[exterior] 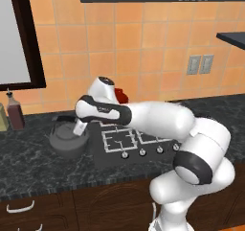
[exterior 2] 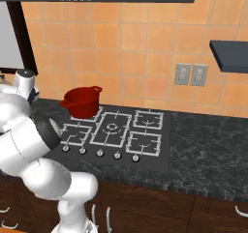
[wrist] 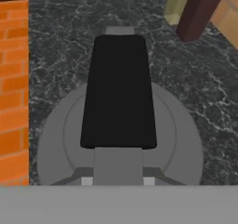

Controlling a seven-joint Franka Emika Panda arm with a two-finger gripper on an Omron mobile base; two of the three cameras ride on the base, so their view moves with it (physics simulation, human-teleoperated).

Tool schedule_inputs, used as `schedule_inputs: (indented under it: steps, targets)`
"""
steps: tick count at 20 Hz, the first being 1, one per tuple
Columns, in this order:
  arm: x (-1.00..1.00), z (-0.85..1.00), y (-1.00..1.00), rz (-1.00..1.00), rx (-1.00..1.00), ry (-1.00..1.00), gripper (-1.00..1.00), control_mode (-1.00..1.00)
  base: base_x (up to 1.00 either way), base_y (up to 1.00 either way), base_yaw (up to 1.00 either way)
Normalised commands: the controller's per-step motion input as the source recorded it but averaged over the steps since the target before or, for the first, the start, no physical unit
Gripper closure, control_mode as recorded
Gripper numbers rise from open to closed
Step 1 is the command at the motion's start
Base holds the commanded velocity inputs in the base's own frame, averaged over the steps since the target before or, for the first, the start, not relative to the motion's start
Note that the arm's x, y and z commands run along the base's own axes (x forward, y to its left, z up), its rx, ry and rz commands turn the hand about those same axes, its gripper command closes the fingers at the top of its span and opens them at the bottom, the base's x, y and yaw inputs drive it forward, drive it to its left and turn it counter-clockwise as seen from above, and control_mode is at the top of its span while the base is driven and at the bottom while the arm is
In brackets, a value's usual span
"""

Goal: Pick the kettle from the counter and place it on a stove burner. Then turn the burner on.

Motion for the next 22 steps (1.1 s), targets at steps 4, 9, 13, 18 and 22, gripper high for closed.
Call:
schedule_inputs:
  steps: [4,9,13,18,22]
  targets:
    - [-0.45,0.43,-0.77,-0.05,0.12,-0.05,1.0,-1.0,0.0,0.0,0.0]
    - [-0.37,0.49,-0.85,-0.12,0.13,-0.01,1.0,-1.0,0.0,0.0,0.0]
    - [-0.13,0.34,-0.81,-0.14,0.04,0.01,1.0,-1.0,0.0,0.0,0.0]
    - [0.0,0.28,-0.91,-0.17,0.0,0.1,1.0,-1.0,0.0,0.0,0.0]
    - [0.0,0.22,-1.0,-0.22,0.0,0.1,1.0,-1.0,0.0,0.0,0.0]
